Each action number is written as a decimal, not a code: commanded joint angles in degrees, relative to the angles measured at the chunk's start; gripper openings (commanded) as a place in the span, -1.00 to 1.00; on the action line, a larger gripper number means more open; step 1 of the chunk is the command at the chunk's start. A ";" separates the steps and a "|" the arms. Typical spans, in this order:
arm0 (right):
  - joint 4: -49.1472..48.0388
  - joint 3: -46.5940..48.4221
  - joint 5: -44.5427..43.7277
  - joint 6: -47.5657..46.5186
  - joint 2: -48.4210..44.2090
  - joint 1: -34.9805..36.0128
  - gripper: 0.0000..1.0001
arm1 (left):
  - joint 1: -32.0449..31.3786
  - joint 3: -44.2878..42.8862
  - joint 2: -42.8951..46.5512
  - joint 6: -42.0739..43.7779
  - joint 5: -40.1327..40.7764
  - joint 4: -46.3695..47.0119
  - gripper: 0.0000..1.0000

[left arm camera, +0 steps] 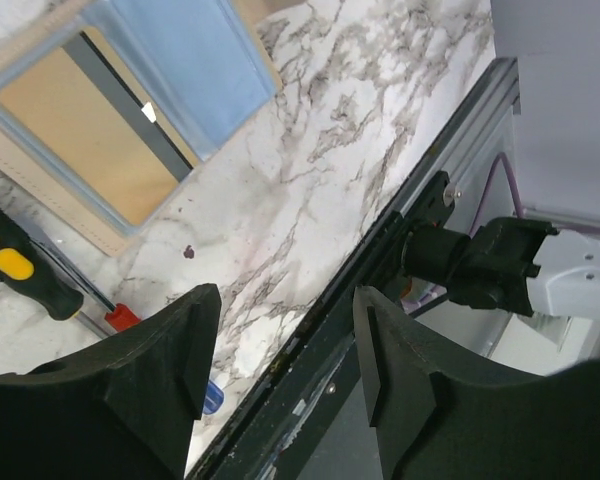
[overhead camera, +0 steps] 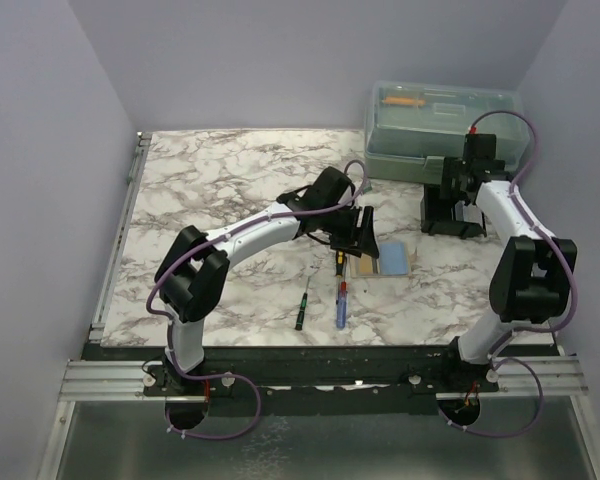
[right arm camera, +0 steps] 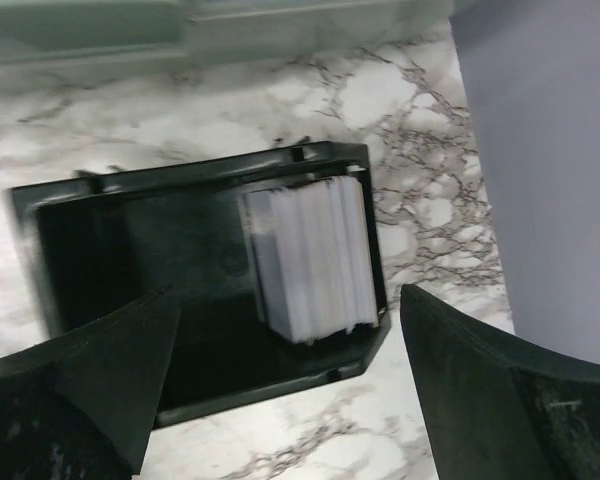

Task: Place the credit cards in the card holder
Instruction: Pick up the credit card from the storage box.

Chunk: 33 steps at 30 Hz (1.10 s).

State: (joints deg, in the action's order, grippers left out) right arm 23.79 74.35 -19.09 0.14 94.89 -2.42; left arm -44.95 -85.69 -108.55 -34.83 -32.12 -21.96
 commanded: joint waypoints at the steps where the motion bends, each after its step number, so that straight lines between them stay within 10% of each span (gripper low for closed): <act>1: 3.61 4.01 -1.43 -5.12 4.31 -2.83 0.87 | -0.71 1.06 1.48 1.73 -3.72 -0.36 0.25; 27: 8.56 11.46 -9.33 -6.21 19.28 -4.56 0.77 | 0.38 0.96 0.71 1.69 -4.88 -0.04 0.27; 33: 9.43 12.19 -10.68 -5.62 19.69 -4.61 0.49 | 0.45 1.05 0.63 1.69 -4.93 -0.02 0.27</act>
State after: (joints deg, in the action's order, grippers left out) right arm 31.09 84.99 -26.15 -5.52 113.51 -6.68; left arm -44.64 -85.23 -108.57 -33.98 -35.55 -22.39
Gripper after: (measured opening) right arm 0.798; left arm 0.632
